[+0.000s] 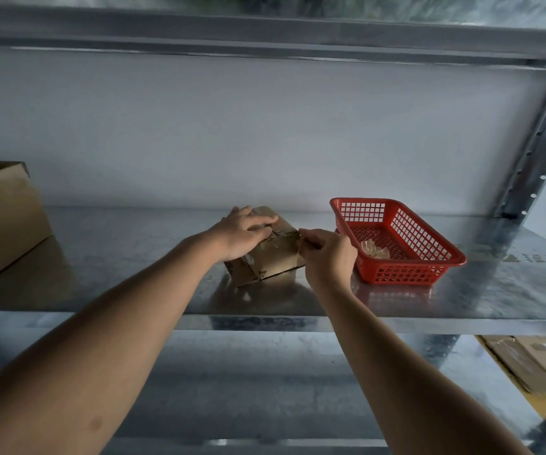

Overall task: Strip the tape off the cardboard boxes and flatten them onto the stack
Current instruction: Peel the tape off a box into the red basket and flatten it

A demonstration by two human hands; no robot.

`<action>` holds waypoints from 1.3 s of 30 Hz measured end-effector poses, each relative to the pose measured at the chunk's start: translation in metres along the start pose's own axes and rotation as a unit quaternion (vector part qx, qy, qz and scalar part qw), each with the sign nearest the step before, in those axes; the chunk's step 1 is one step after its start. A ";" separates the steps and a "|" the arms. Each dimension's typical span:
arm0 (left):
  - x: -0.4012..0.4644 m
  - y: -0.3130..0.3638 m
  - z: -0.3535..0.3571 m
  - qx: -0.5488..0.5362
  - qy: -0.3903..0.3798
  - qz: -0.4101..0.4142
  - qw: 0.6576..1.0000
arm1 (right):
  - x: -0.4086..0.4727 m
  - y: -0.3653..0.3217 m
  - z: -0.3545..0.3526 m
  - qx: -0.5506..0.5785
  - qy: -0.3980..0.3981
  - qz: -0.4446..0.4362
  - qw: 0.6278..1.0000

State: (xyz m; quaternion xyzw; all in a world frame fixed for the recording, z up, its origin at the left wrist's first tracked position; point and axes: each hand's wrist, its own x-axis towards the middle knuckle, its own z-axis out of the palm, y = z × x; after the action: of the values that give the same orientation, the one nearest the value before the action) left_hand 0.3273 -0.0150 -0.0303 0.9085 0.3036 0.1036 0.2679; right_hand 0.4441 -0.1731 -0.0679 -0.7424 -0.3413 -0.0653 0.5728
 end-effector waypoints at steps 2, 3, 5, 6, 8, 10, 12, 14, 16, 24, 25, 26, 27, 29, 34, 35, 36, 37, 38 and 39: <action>0.001 -0.004 0.000 0.016 0.004 0.009 1.000 | 0.001 0.001 0.000 -0.007 0.000 0.007 1.000; 0.001 -0.004 0.001 0.022 0.006 0.012 1.000 | 0.001 0.002 0.000 -0.009 0.002 0.011 1.000; 0.001 -0.005 0.001 0.035 0.007 0.015 0.999 | 0.000 0.000 0.002 -0.019 0.007 0.013 1.000; 0.001 -0.004 0.001 0.043 0.007 0.016 0.999 | -0.002 -0.002 0.002 -0.025 0.012 0.012 1.000; 0.000 -0.002 0.000 0.068 0.007 0.015 0.998 | -0.006 -0.003 0.005 -0.042 0.023 0.012 0.999; -0.003 0.003 -0.002 0.092 0.004 0.010 0.996 | -0.009 -0.002 0.008 -0.063 0.032 0.015 0.997; -0.006 0.008 -0.002 0.119 0.004 0.009 0.993 | -0.010 -0.002 0.009 -0.079 0.033 0.024 0.996; -0.007 0.012 -0.002 0.140 0.010 0.007 0.990 | -0.010 -0.003 0.009 -0.082 0.034 0.029 0.996; -0.007 0.013 -0.002 0.145 0.007 -0.002 0.989 | -0.012 -0.006 0.009 -0.075 0.037 0.037 0.996; -0.003 0.010 0.000 0.149 -0.001 -0.007 0.989 | -0.023 -0.012 0.000 -0.067 0.007 0.056 0.996; -0.002 0.010 0.000 0.149 0.001 -0.009 0.989 | -0.025 -0.012 -0.001 -0.071 -0.003 0.057 0.996; -0.002 0.011 0.000 0.147 0.003 -0.012 0.989 | -0.027 -0.014 -0.002 -0.070 -0.009 0.058 0.996; -0.002 0.013 0.001 0.143 0.006 -0.015 0.990 | -0.029 -0.017 -0.003 -0.064 -0.015 0.057 0.996; -0.003 0.019 0.003 0.125 0.008 -0.019 0.992 | -0.033 -0.025 -0.002 -0.047 -0.044 0.048 0.997; -0.005 0.024 -0.002 0.097 -0.006 -0.031 0.995 | -0.035 -0.019 0.003 -0.010 -0.058 0.021 0.998; -0.004 0.023 -0.003 0.100 -0.010 -0.032 0.994 | -0.034 -0.010 0.003 -0.005 -0.043 0.029 0.999; -0.004 0.023 -0.004 0.100 -0.014 -0.033 0.994 | -0.032 -0.002 0.003 0.000 -0.032 0.036 0.999; -0.003 0.023 -0.003 0.098 -0.015 -0.034 0.995 | -0.031 0.004 0.002 0.003 -0.024 0.039 0.999; -0.003 0.023 -0.003 0.093 -0.015 -0.035 0.995 | -0.030 0.008 0.002 0.003 -0.022 0.039 0.999; -0.003 0.023 -0.001 0.089 -0.014 -0.035 0.995 | -0.029 0.011 0.001 0.000 -0.022 0.038 0.999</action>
State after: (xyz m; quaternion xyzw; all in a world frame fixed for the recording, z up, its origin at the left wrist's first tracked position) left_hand 0.3356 -0.0322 -0.0164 0.9188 0.3394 0.0537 0.1942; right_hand 0.4283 -0.1860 -0.0912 -0.7561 -0.3252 -0.0274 0.5673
